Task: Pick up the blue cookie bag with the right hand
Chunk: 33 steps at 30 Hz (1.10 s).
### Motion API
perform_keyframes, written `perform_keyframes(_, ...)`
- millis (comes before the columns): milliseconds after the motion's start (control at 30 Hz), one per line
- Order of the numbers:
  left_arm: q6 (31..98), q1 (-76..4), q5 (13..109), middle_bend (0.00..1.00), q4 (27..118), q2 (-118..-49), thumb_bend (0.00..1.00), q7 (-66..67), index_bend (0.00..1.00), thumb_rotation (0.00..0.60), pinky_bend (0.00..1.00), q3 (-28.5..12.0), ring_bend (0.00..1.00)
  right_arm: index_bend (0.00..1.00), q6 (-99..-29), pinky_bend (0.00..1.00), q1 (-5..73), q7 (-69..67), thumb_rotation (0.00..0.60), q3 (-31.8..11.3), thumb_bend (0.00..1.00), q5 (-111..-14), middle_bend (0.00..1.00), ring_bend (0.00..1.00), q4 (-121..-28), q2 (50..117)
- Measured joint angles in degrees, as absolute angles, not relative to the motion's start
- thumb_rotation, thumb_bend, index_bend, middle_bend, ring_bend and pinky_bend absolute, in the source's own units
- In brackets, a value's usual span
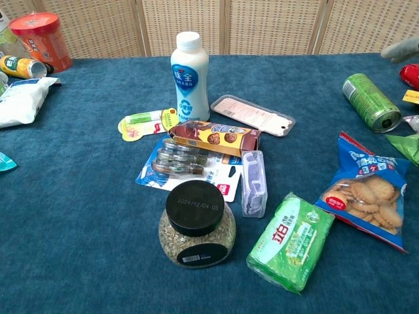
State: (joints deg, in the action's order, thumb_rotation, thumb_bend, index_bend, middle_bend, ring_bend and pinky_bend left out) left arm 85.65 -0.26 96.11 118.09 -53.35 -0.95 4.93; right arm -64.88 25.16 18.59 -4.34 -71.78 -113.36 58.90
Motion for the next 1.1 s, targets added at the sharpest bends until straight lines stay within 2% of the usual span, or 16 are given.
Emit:
perform_keyframes(267,85.31,-0.30,96.29,0.11,118.17,-53.51,0.39,-0.70,0.05,0.600,0.00,5.25,0.00,0.00,-63.90,0.00,25.23,18.03,0.600,-3.81,0.17,-72.04,0.00,0.00,-112.37,59.68)
perform_keyframes(467,85.41,-0.81,96.38,0.11,118.61,-52.82,0.39,-1.12,0.05,0.600,0.00,4.73,0.00,0.00,-63.44,0.00,24.72,20.01,0.600,-1.85,0.16,-73.28,0.00,0.00,-111.93,60.34)
perform_keyframes(733,84.91,-1.28,97.25,0.11,119.08,-52.54,0.39,-0.90,0.05,0.600,0.00,4.86,0.00,0.00,-60.39,0.00,25.16,23.56,0.600,0.58,0.16,-73.50,0.00,0.00,-109.12,64.79)
perform_keyframes(1100,85.51,-0.84,97.36,0.11,118.91,-52.00,0.39,-1.23,0.05,0.600,0.00,5.25,0.00,0.00,-58.15,0.00,26.62,26.55,0.600,0.81,0.16,-71.60,0.00,0.00,-106.05,69.18)
